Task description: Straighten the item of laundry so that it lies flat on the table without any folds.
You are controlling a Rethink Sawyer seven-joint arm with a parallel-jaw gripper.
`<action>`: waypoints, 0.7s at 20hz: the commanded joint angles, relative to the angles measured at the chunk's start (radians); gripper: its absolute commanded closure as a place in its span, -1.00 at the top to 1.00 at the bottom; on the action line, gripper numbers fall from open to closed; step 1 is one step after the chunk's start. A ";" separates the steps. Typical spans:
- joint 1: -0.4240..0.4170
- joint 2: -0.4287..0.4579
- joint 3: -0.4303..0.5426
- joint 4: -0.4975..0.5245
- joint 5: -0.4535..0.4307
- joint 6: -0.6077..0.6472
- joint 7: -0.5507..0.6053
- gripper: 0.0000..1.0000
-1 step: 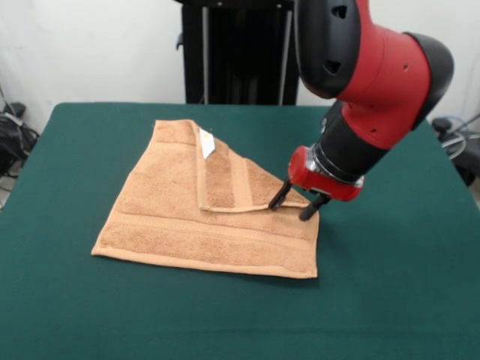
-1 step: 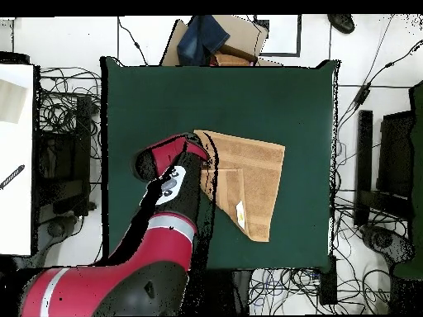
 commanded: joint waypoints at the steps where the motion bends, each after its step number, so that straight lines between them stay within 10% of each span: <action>1: 0.002 0.046 0.077 0.008 0.046 0.083 0.104 1.00; 14: 0.004 0.055 0.084 -0.001 0.048 0.171 0.073 1.00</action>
